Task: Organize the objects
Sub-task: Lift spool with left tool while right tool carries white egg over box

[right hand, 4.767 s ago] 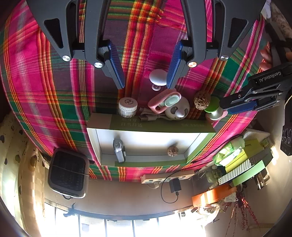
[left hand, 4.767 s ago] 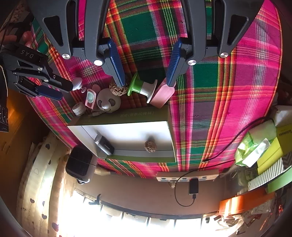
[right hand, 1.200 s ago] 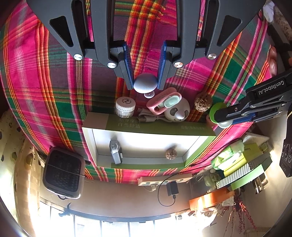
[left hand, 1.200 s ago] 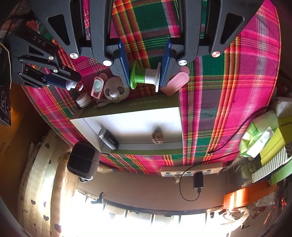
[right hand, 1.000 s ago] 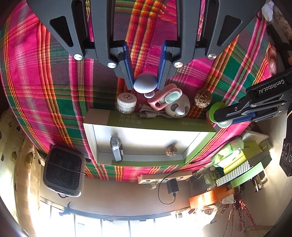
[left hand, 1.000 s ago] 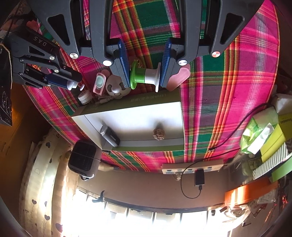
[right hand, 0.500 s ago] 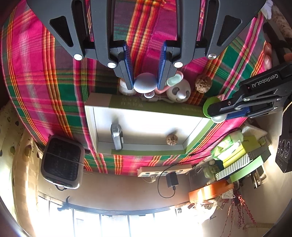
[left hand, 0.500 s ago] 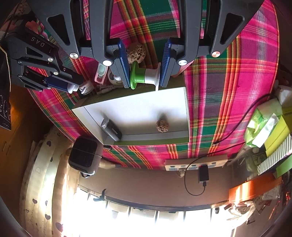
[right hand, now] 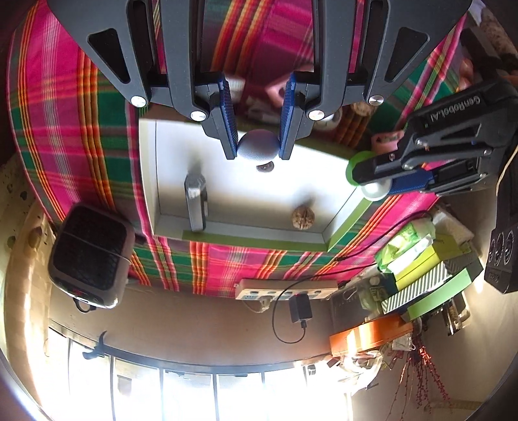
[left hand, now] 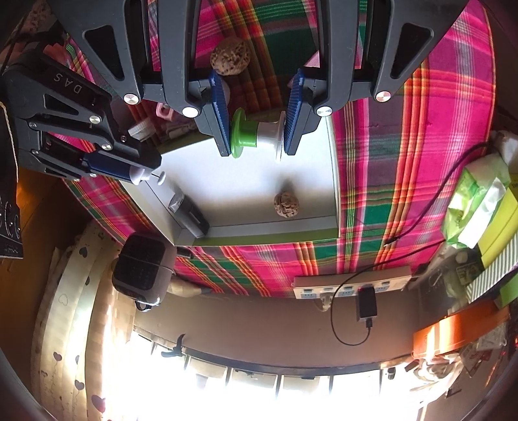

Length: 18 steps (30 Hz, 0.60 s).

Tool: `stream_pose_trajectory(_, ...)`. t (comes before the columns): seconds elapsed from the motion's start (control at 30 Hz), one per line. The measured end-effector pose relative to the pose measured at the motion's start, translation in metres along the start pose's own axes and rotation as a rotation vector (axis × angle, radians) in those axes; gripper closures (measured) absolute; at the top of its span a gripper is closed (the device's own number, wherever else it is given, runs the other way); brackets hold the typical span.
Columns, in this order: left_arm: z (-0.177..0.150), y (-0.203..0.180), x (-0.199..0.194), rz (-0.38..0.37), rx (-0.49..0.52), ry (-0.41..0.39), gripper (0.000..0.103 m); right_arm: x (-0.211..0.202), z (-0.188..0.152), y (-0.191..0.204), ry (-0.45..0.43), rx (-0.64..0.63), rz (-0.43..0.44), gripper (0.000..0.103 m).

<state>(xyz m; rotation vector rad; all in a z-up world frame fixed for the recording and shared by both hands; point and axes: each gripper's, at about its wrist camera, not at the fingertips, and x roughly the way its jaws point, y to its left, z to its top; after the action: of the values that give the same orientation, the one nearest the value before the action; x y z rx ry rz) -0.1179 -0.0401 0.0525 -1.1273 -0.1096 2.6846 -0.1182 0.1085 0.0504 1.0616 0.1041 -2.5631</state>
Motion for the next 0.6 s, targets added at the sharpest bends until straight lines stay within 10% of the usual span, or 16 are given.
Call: stream_pose_trajectory(0.6,0.025,0.014,0.034,0.031,-0.005,0.016,0.072,0.049,0.04,-0.013,0.04,-0.009,-0.003,0.076)
